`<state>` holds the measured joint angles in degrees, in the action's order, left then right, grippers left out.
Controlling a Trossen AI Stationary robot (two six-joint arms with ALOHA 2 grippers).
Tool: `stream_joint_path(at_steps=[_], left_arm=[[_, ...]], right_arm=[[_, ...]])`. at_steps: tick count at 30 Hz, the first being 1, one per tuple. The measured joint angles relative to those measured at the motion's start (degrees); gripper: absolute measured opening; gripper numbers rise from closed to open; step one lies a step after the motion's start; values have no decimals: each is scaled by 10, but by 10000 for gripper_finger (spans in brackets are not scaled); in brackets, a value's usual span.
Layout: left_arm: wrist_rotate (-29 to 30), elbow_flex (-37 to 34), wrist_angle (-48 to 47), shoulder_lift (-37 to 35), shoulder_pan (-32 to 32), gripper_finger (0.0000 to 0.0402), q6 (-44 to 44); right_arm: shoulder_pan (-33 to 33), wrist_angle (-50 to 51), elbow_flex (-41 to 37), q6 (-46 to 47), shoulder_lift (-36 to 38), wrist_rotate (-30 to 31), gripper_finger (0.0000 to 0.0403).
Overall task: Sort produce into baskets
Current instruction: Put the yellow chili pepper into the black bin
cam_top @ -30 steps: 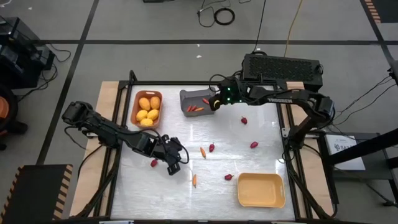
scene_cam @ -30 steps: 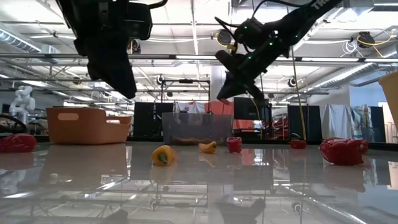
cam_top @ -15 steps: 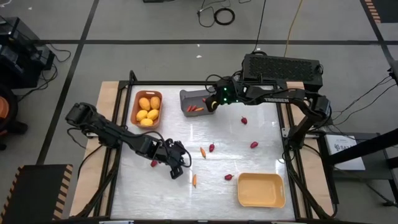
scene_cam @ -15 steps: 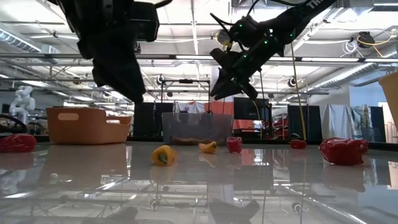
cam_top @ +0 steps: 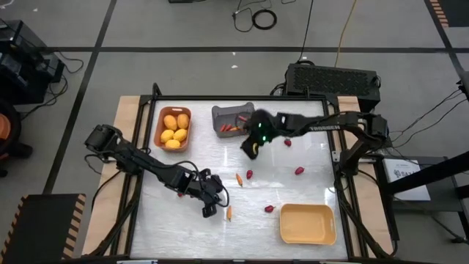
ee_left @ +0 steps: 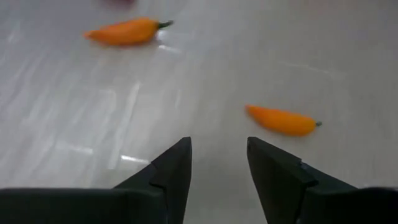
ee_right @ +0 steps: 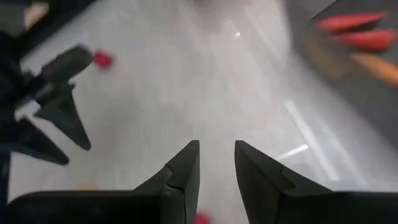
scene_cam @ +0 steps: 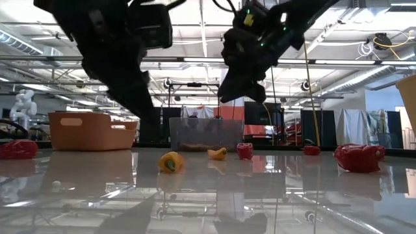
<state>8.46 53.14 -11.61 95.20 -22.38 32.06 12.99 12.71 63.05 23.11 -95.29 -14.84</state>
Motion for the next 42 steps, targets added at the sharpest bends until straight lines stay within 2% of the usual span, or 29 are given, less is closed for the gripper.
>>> stream_joint_path(at_steps=[4,7,11,14,21,31,37,42], left_arm=[[-16,0,53,22,-2,162,-93],[-26,0,87,41,-2,162,-152],[-27,0,104,56,-2,162,-161],[-30,0,100,58,-2,162,-160],[-83,0,87,58,-3,162,-160],[-172,0,6,58,-3,162,-174],[-197,0,-30,53,-3,162,-207],[-208,0,-80,42,-3,162,-218]], right_arm=[[-72,28,0,14,0,79,93],[-117,47,0,59,0,138,93],[-162,58,0,127,-1,206,93],[-187,44,0,144,-14,233,93],[-219,-20,0,178,-69,235,93],[-231,-51,2,229,-130,241,93],[-239,-2,62,248,-190,245,93],[-250,85,139,258,-241,278,93]])
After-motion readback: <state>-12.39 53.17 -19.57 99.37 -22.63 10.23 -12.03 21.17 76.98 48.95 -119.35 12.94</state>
